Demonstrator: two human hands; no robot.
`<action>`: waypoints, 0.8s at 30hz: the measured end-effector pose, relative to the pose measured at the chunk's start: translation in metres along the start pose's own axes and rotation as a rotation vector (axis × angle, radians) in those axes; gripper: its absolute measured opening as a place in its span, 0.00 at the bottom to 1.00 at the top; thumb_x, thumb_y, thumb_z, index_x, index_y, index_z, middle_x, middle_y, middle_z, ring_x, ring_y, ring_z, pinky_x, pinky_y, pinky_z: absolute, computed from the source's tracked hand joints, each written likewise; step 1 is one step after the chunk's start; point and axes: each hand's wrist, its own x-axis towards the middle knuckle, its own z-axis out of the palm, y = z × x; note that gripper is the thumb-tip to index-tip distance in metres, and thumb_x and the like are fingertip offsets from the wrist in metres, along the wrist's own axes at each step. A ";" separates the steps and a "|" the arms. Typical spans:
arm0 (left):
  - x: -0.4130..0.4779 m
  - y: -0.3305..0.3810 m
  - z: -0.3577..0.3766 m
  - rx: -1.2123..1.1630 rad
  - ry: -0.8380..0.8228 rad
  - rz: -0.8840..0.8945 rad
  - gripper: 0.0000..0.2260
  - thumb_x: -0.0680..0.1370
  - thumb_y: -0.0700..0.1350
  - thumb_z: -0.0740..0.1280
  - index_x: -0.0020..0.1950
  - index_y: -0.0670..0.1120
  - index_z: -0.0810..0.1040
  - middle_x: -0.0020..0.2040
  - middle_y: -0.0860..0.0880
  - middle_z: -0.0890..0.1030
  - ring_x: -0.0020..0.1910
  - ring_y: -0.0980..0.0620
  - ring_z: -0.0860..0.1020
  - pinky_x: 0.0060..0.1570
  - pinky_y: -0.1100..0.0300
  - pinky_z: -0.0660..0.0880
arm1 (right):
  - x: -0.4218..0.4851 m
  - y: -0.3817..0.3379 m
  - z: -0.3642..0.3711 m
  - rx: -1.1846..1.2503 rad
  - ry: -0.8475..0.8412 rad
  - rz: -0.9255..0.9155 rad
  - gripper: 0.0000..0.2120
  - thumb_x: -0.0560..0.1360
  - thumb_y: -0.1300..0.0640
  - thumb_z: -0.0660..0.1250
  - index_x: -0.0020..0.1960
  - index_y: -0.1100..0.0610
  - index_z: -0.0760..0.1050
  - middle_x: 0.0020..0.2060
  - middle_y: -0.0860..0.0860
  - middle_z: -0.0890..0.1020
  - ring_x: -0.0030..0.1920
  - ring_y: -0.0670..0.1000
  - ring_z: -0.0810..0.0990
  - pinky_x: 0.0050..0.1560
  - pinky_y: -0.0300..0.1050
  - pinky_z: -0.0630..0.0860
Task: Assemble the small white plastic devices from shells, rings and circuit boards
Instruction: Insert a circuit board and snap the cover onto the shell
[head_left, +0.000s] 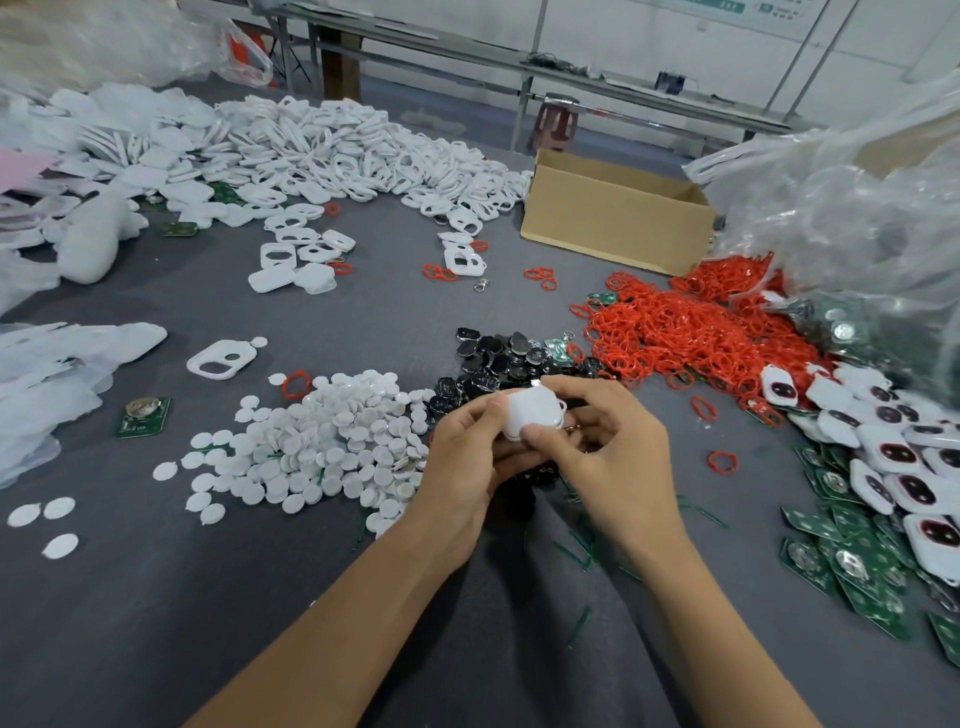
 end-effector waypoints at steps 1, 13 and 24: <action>0.000 0.001 0.000 -0.019 0.000 -0.012 0.15 0.84 0.41 0.56 0.48 0.43 0.81 0.41 0.43 0.86 0.38 0.50 0.85 0.36 0.62 0.81 | 0.001 0.000 -0.002 -0.046 -0.029 -0.039 0.20 0.65 0.65 0.77 0.54 0.53 0.81 0.49 0.48 0.80 0.41 0.44 0.78 0.40 0.35 0.74; -0.001 0.004 -0.002 -0.066 0.003 -0.066 0.14 0.85 0.41 0.55 0.51 0.38 0.79 0.43 0.41 0.86 0.37 0.47 0.85 0.39 0.57 0.83 | 0.009 0.003 -0.038 -0.001 -0.086 -0.131 0.18 0.63 0.59 0.80 0.49 0.53 0.78 0.43 0.45 0.80 0.42 0.44 0.77 0.42 0.39 0.72; -0.001 0.002 -0.004 0.009 0.010 -0.038 0.14 0.85 0.39 0.54 0.53 0.40 0.79 0.46 0.39 0.85 0.45 0.42 0.85 0.43 0.56 0.83 | 0.004 0.020 -0.055 -0.193 -0.362 -0.095 0.13 0.64 0.52 0.78 0.47 0.48 0.81 0.46 0.43 0.80 0.49 0.44 0.76 0.50 0.38 0.69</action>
